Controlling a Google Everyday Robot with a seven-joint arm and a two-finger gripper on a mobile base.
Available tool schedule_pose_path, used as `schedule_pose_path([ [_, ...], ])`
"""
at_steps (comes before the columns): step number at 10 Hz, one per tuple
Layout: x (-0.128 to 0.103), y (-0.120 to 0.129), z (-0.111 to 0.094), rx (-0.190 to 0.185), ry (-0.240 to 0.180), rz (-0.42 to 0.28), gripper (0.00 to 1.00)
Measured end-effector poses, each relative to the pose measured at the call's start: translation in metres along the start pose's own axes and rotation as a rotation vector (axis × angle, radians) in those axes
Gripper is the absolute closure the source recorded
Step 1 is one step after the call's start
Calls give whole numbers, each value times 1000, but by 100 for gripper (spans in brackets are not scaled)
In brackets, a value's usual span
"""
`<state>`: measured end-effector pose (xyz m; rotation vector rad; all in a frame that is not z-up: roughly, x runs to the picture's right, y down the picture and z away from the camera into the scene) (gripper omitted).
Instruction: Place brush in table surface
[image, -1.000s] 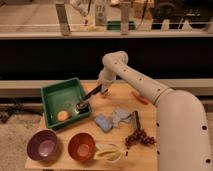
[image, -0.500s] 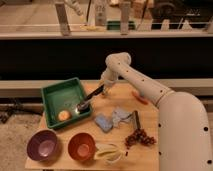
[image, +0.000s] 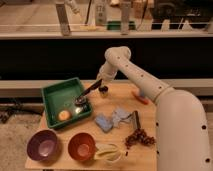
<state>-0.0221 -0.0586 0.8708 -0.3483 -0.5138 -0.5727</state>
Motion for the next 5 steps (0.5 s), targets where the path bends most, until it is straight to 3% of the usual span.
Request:
schedule_pose_path([
  [2, 0, -15, -15, 21, 1, -4, 100],
  [5, 18, -11, -41, 58, 23, 44, 100],
])
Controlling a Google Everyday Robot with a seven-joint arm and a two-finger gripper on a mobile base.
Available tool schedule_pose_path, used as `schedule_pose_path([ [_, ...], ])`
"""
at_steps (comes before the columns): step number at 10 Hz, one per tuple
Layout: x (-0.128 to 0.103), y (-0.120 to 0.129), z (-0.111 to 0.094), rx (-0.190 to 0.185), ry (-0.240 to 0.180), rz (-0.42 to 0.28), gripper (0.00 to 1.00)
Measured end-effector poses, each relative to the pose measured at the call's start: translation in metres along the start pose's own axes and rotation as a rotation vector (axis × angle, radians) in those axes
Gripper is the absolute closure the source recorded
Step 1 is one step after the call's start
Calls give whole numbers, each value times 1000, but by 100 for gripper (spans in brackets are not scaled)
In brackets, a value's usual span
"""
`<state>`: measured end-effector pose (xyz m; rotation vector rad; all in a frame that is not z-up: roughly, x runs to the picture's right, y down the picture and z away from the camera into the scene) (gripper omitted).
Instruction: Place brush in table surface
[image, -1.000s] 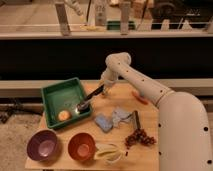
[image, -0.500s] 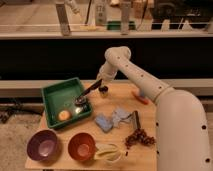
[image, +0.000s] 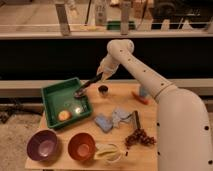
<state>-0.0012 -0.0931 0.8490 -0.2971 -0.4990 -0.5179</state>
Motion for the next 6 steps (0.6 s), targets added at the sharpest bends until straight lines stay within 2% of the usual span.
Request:
schedule_pose_path([
  [3, 13, 8, -33, 45, 38, 42, 100],
  [6, 23, 22, -56, 60, 75, 74, 100],
])
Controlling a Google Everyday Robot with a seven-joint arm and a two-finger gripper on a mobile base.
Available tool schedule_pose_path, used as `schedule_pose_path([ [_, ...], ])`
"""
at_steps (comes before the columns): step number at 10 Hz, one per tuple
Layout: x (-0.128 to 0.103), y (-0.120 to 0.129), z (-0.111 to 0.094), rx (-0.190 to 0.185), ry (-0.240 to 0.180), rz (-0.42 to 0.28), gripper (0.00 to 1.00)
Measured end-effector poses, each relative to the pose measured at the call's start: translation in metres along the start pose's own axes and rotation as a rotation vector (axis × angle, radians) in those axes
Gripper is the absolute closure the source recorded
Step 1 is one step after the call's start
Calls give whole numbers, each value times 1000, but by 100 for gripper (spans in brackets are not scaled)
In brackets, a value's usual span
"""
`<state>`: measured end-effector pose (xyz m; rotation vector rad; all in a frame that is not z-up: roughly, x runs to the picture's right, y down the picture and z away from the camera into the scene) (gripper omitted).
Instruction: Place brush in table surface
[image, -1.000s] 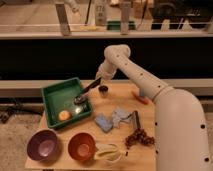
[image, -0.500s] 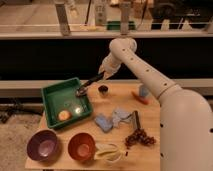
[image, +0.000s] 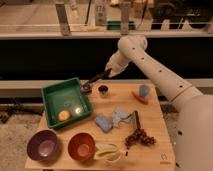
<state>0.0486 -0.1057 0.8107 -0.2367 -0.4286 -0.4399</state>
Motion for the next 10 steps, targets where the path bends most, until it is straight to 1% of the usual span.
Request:
schedule_pose_path([
  [2, 12, 10, -17, 17, 18, 30, 100],
  [3, 16, 15, -25, 25, 19, 44, 100],
  [5, 23, 29, -35, 32, 6, 77, 100],
  [7, 28, 46, -38, 20, -6, 107, 100],
  [8, 27, 60, -33, -1, -19, 125, 100],
  [9, 26, 64, -30, -11, -26, 129, 100],
  [10, 25, 72, -20, -35, -38, 135, 100],
])
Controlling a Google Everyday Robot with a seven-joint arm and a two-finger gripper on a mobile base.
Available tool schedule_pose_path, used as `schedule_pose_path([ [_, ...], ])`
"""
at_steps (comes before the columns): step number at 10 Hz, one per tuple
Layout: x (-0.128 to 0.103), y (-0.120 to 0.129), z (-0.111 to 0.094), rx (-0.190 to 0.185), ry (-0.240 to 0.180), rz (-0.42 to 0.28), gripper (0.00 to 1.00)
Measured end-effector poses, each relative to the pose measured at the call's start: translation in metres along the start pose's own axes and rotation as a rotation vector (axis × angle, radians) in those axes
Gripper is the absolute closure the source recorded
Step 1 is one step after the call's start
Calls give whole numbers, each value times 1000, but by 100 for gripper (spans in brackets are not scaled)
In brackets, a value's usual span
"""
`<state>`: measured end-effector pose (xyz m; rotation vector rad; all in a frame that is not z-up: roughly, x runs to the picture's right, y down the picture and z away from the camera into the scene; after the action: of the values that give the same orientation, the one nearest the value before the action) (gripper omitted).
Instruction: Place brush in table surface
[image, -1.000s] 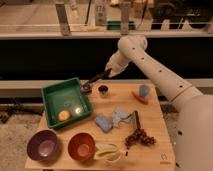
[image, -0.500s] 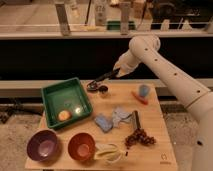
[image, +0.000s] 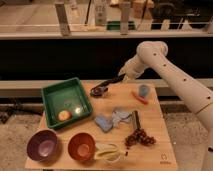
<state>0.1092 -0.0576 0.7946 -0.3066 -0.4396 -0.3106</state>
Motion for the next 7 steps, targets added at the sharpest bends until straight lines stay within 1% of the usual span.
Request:
schedule_pose_path([
  [1, 0, 10, 14, -30, -25, 10, 100],
  [2, 3, 19, 23, -47, -39, 16, 100],
  [3, 8, 29, 36, -65, -54, 29, 100],
  [5, 17, 44, 59, -95, -71, 50, 100],
  [6, 24, 51, 68, -110, -76, 64, 100],
  [7, 29, 55, 71, -119, -77, 76, 100],
])
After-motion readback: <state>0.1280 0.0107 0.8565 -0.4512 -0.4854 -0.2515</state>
